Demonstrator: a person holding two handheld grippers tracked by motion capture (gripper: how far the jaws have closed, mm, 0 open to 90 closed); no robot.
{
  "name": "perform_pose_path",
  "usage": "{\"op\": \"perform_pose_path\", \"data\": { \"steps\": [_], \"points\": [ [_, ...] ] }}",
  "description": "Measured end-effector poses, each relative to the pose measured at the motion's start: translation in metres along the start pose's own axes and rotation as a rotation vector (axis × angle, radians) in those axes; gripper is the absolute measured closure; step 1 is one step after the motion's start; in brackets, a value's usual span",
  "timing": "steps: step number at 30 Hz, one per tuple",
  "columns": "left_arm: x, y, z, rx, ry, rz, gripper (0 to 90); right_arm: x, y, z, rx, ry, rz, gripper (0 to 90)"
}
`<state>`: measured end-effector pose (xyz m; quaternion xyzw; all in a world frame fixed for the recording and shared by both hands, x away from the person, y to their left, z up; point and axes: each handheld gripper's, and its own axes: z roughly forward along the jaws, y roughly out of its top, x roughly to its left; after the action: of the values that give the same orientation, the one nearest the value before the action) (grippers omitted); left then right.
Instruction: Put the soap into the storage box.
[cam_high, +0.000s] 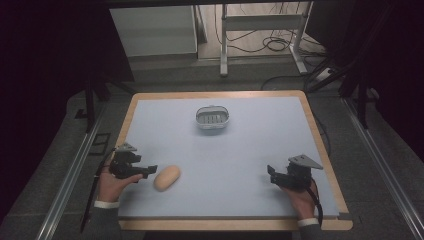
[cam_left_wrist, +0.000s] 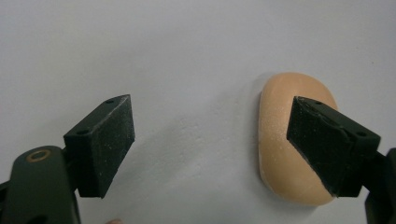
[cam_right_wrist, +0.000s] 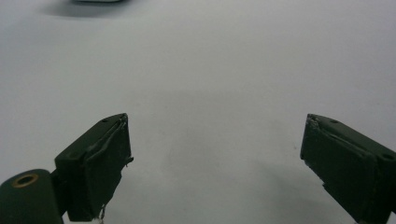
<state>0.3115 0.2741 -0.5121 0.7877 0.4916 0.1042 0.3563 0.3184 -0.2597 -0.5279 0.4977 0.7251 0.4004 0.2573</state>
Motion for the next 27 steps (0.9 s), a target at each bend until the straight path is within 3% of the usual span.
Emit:
{"op": "perform_pose_path", "data": {
  "steps": [8,14,27],
  "points": [
    [-0.0015,-0.0023,-0.0018,0.001,-0.003,-0.001,15.5,0.0033,-0.0003,0.0002,0.001,0.005,-0.041,9.1],
    [-0.0030,-0.0012,-0.0023,-0.006,0.000,0.010,16.4,0.0010,-0.0013,-0.0018,-0.019,0.011,-0.022,9.4],
    [-0.0020,-0.0016,-0.0002,0.009,0.024,0.011,16.9,0.0002,-0.0010,-0.0014,-0.012,0.013,-0.016,9.4]
  ]
}}
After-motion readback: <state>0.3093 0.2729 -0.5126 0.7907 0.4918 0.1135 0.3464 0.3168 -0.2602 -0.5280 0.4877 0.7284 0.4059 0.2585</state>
